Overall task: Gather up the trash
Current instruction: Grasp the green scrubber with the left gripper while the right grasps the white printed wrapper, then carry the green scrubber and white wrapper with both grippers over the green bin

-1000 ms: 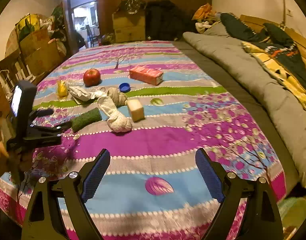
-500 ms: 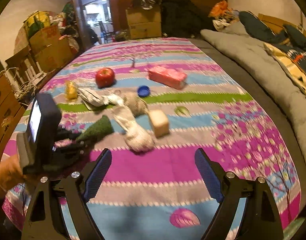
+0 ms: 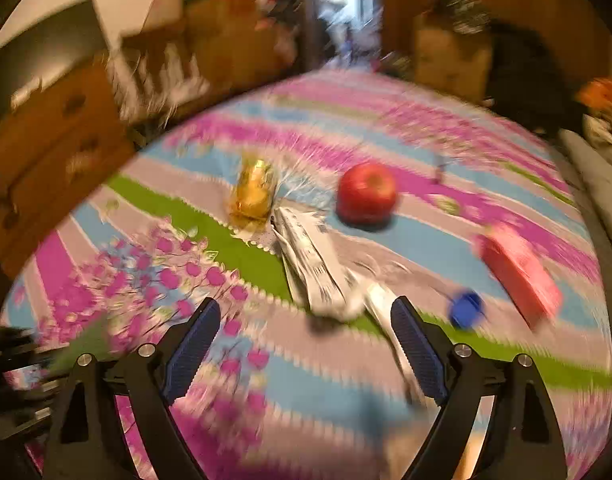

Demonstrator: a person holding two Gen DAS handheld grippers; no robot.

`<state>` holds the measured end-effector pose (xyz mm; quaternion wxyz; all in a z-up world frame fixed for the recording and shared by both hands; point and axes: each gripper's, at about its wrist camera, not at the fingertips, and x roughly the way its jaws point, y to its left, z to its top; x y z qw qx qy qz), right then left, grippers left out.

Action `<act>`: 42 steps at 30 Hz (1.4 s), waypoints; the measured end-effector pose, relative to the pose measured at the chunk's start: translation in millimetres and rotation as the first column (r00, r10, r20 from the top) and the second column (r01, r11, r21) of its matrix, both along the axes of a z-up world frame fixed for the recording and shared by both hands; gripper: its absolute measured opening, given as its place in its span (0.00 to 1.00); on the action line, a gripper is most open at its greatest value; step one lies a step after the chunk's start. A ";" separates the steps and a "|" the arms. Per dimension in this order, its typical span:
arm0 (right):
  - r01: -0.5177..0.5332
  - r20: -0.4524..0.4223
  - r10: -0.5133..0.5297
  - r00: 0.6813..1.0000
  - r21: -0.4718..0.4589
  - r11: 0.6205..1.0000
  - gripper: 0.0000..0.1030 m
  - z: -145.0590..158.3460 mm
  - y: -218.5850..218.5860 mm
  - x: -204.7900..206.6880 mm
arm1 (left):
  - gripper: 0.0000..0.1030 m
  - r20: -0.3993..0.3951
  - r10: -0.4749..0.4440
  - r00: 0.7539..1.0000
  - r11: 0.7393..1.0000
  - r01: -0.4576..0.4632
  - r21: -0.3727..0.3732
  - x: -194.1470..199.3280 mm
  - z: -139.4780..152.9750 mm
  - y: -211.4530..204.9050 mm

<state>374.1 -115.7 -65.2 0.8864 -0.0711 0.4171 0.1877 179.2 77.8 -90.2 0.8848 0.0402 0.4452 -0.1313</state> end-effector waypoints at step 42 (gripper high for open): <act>0.306 -0.124 -0.280 0.952 0.346 0.887 0.36 48.7 -45.9 -333.8 | 0.12 0.083 0.070 0.994 0.989 -0.079 0.121 -71.5 56.7 -45.8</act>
